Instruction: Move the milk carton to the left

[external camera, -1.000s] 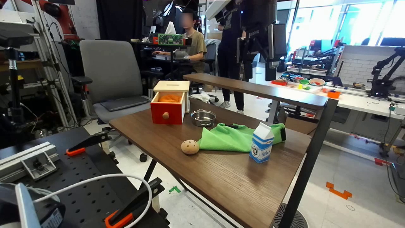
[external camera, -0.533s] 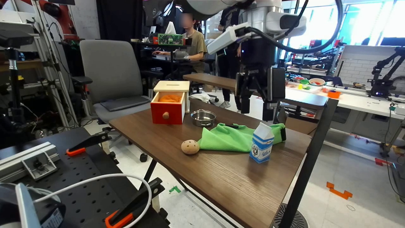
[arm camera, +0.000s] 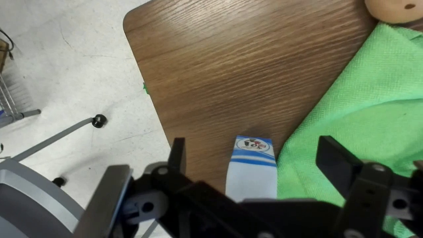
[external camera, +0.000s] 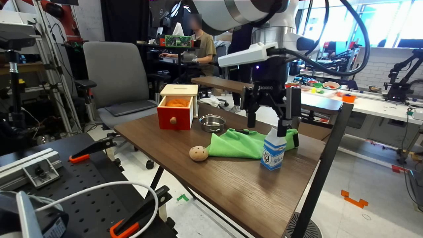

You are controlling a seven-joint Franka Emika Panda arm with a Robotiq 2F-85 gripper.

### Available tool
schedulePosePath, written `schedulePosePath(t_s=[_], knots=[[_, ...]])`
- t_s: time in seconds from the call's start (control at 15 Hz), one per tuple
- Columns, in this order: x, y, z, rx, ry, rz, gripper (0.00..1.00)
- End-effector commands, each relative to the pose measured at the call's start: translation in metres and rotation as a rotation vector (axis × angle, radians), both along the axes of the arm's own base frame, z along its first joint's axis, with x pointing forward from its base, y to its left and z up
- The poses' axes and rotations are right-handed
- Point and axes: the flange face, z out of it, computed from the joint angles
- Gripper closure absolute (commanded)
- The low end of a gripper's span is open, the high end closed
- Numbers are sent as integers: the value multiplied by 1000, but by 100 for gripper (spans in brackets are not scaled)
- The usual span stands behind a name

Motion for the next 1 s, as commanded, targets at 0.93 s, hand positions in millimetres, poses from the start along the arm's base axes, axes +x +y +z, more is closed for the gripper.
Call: schedulePosePath(t_s=[0.93], knots=[[31,-7,-38,94,-20,-22,0]])
